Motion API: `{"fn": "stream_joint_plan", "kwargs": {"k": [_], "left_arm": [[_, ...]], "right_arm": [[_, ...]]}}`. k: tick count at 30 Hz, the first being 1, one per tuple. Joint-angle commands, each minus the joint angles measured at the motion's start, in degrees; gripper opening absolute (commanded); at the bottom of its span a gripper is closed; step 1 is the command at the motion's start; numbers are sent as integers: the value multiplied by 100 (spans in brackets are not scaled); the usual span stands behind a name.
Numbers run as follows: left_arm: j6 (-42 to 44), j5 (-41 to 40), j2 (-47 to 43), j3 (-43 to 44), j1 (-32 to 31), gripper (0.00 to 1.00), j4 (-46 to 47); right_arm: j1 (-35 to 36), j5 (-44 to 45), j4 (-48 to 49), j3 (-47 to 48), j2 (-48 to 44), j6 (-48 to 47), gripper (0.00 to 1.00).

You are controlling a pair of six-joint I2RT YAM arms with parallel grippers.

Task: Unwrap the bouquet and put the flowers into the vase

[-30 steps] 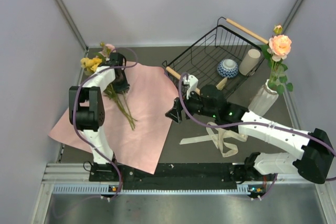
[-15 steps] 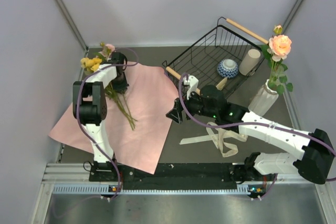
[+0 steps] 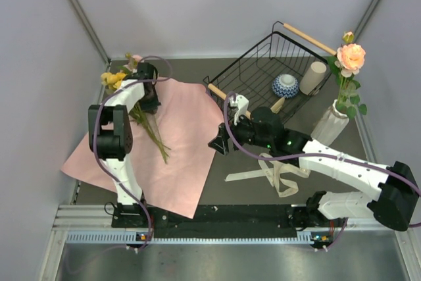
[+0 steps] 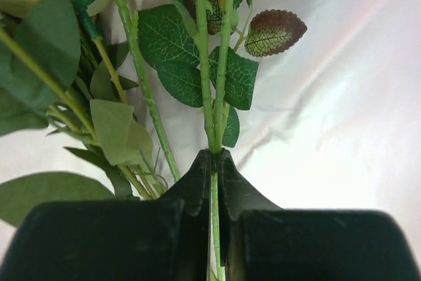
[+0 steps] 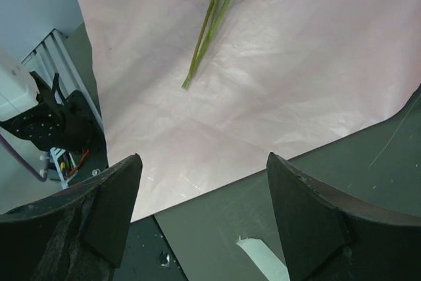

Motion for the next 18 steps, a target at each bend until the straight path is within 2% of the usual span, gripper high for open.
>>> {"fn": "stream_joint_plan", "kwargs": {"k": [1,6,7,10,16,17,18], "left_arm": [[-35,417,-1045,332,22,0,245],[-237,892,-2011,552,31,0,727],[-298,1276,-2352,534,31,0,868],[-447,1682,-3073,201,31,0,1560],[-1071,3131,-4330,-1467,31,0,3353],[-1194,3430,-4446,-2009,31,0,4210],[-1283,4024,-4526,-2223,22,0,4488]], "right_arm": [[56,58,48,193,100,-11,78],[56,-13,-22,359,277,60,78],[56,-13,-66,386,303,68,78],[56,75,-93,448,330,95,78],[56,119,-172,606,514,139,78],[56,119,-207,632,540,139,78],[47,119,-242,693,558,156,78]]}}
